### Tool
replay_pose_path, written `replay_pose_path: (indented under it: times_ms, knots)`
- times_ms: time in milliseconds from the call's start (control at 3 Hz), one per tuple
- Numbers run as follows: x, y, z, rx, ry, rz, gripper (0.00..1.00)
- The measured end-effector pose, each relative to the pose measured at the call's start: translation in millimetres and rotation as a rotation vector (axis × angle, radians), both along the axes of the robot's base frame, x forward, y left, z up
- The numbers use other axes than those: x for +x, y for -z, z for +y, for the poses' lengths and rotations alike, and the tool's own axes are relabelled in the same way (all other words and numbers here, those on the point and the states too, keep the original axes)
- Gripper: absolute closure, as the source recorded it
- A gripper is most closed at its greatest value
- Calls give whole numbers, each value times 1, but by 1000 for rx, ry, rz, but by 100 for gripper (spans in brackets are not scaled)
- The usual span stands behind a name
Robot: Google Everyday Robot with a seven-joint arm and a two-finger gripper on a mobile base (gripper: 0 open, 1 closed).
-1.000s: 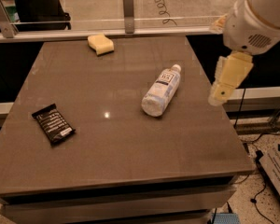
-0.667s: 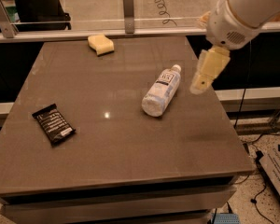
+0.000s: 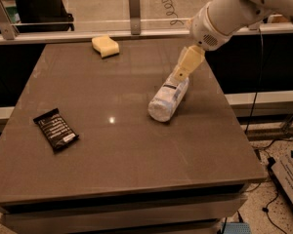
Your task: Move sponge near rxbar chocolate
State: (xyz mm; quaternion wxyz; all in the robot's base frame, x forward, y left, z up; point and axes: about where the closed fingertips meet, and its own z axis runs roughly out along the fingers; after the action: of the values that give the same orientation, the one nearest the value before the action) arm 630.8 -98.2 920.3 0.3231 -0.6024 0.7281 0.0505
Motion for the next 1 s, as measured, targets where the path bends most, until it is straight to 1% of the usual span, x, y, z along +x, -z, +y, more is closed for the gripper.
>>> replay_pose_path:
  times_ms: [333,667,1000]
  knots:
    - [47,15,17,89,53,32,0]
    - [47,15,17,89,52,33,0]
    - [63,16,25,146,54,13,0]
